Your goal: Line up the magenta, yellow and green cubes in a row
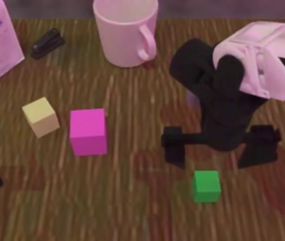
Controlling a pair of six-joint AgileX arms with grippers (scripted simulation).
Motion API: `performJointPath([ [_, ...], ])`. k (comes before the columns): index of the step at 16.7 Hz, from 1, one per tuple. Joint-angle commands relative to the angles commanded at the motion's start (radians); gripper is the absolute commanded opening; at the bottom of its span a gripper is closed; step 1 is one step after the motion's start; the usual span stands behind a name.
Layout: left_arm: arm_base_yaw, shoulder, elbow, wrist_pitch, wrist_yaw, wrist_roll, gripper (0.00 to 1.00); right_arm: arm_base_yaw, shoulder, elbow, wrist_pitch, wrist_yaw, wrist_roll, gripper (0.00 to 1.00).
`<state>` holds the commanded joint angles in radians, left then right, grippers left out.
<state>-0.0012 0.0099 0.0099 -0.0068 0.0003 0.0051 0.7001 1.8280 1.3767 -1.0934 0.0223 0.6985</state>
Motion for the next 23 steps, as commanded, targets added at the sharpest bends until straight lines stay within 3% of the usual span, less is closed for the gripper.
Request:
performJointPath([
  [5, -0.019, 0.209, 0.205, -0.139, 0.002, 0.098, 1.00, 0.011, -0.196, -0.169, 0.119, -0.009, -0.080, 1.00],
  [11, -0.057, 0.783, 0.682, -0.463, 0.001, 0.317, 1.00, -0.063, -0.713, -0.564, 0.390, -0.024, -0.257, 1.00],
  [18, -0.107, 1.563, 1.267, -0.880, 0.002, 0.593, 1.00, -0.323, -1.371, -1.073, 0.756, -0.035, -0.503, 1.00],
  [23, -0.135, 1.942, 1.593, -1.099, 0.002, 0.744, 1.00, -0.544, -1.670, -1.291, 0.968, -0.028, -0.635, 1.00],
])
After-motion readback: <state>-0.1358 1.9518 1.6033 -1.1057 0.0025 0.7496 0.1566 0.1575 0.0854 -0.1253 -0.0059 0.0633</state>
